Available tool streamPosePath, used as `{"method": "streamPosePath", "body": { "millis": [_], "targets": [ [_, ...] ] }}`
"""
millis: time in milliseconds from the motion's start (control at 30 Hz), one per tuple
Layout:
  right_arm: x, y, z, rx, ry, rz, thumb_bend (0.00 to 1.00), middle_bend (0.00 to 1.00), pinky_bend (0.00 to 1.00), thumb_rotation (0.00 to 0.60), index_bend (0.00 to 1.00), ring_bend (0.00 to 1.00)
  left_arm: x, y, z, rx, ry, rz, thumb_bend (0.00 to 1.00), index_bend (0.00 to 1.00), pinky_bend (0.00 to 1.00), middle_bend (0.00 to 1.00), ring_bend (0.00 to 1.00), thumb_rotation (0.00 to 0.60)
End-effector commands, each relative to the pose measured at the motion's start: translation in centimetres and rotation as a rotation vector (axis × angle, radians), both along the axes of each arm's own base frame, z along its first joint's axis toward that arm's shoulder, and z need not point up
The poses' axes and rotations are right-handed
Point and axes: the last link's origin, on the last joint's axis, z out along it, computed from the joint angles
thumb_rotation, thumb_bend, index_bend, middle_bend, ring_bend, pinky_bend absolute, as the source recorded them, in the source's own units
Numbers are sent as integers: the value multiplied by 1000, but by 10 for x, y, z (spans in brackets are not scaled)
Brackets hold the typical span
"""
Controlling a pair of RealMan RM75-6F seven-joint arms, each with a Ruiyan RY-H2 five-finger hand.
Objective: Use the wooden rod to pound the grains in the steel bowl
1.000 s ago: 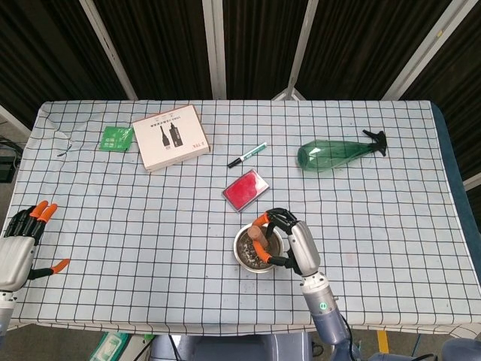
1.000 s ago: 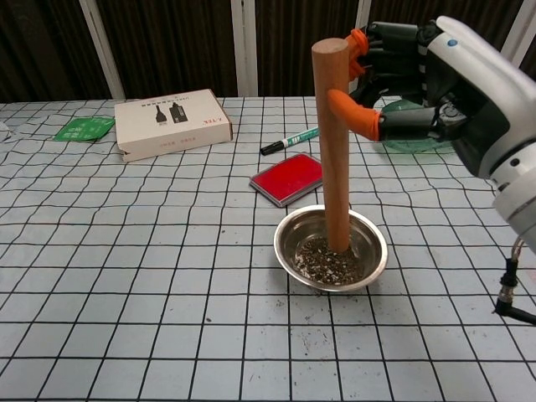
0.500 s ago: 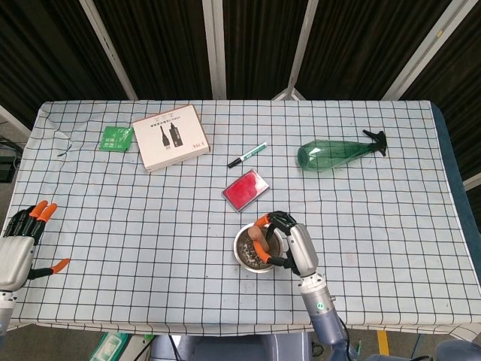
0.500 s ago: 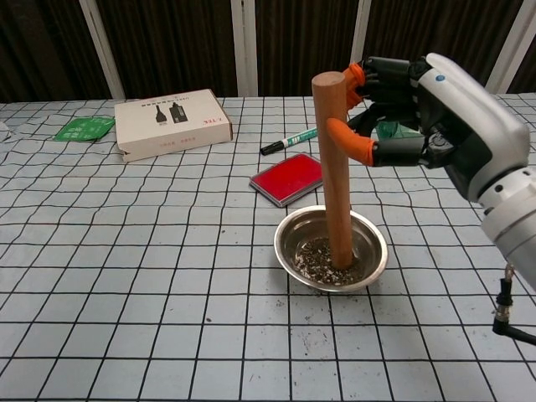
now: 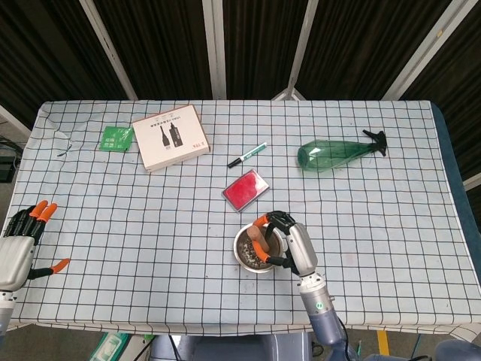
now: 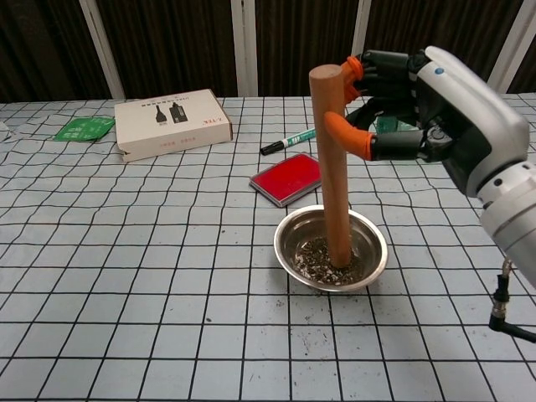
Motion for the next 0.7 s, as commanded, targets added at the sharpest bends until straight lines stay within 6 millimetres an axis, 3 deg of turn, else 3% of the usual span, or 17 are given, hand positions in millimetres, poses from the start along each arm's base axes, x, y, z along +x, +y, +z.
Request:
{"method": "streamPosePath", "body": {
  "millis": [33, 233, 367, 467, 700],
  "targets": [
    [6, -1, 9, -26, 5, 20, 579, 652, 304, 600, 827, 617, 0, 0, 0, 1, 0, 0, 94, 0, 0, 0, 0, 600],
    [6, -10, 39, -111, 38, 32, 579, 652, 304, 600, 827, 617, 0, 0, 0, 1, -3, 1, 95, 0, 0, 0, 0, 600],
    [-10, -20, 71, -201, 115, 11, 579, 652, 304, 600, 827, 617, 0, 0, 1, 1, -3, 0, 95, 0, 0, 0, 0, 600],
    [-34, -26, 92, -241, 201, -37, 579, 652, 304, 600, 827, 617, 0, 0, 0, -1, -1, -1, 95, 0, 0, 0, 0, 600],
    [-98, -31, 121, -286, 388, -165, 578, 652, 304, 600, 827, 617, 0, 0, 0, 2, 3, 1, 95, 0, 0, 0, 0, 600]
  ]
}}
